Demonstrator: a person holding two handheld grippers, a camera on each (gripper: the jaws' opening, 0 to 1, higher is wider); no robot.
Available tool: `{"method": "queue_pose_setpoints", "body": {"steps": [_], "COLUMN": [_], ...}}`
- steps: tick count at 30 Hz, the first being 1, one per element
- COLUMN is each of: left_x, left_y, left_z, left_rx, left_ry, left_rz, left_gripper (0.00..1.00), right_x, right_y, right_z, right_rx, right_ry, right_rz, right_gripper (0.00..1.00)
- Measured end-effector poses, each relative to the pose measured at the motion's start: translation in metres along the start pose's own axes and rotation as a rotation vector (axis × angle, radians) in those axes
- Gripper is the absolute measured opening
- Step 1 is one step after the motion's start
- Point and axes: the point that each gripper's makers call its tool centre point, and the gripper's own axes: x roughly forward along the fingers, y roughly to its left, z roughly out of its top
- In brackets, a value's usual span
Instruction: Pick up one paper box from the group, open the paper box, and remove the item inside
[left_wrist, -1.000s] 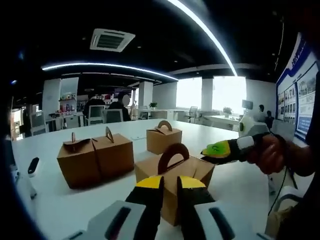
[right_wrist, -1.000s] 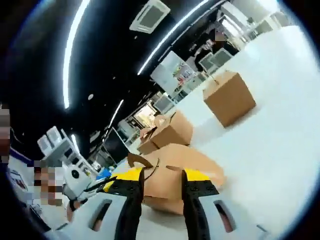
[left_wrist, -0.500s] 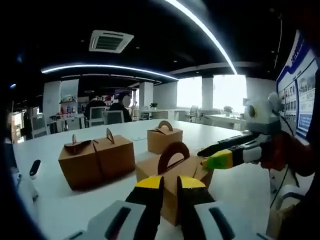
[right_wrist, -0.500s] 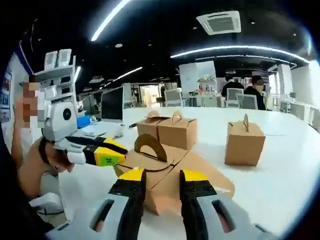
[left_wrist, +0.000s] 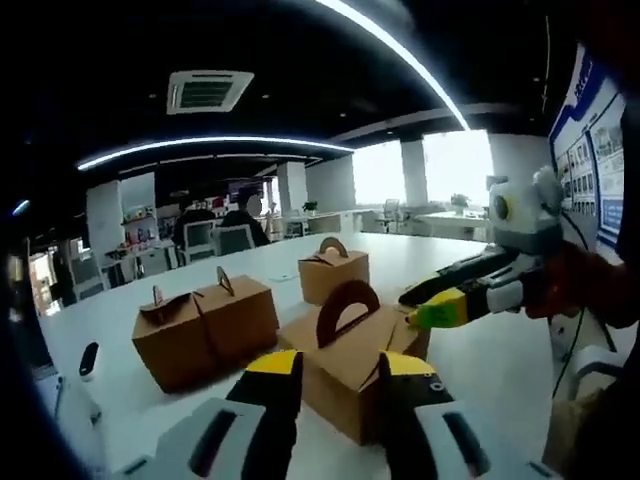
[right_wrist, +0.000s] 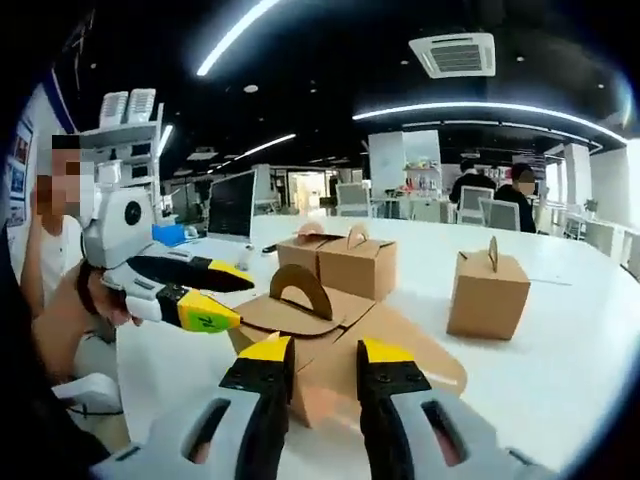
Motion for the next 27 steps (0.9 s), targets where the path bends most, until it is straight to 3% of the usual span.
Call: {"method": "queue_pose_setpoints", "body": {"steps": [2,4,6,8,10,19,27], "left_x": [-0.002,-0.003,0.000,0.005,0.011,0.017,0.014], "left_y": [-0.004,-0.010,-0.016,-0.023,-0.027,-0.047,-0.038], "left_z": [0.013,0.022,0.021,0.013,0.011,0.028,0.039], "left_rx": [0.034,0.058,0.119,0.171,0.205,0.238,0.243], "left_ry": [-0.058,-0.080,-0.047,0.024,0.049,-0.002,-0.031], "left_rz": [0.003,0.003,-0.003,-0.010,-0.006,-0.025,0.024], "left_gripper": [0.36,0.37,0.39,0.42,0.47,0.46,0.46], "right_x": [0.000,0.000,0.000,0.001,0.001,0.001,0.003], "right_y": [0.000,0.001,0.001,0.001,0.000,0.002,0.002], "right_z": [0.000,0.000,0.001,0.001,0.000,0.000,0.000], "right_rx": [0.010,0.004,-0.003,-0.002,0.007,0.012,0.025], "right_ry": [-0.001,-0.002,-0.001,-0.002,-0.005,-0.002,-0.012], "right_rz": [0.005,0.009,0.010,0.013,0.019,0.041,0.067], "right_gripper": [0.26,0.26,0.26,0.26,0.26,0.26,0.26]}}
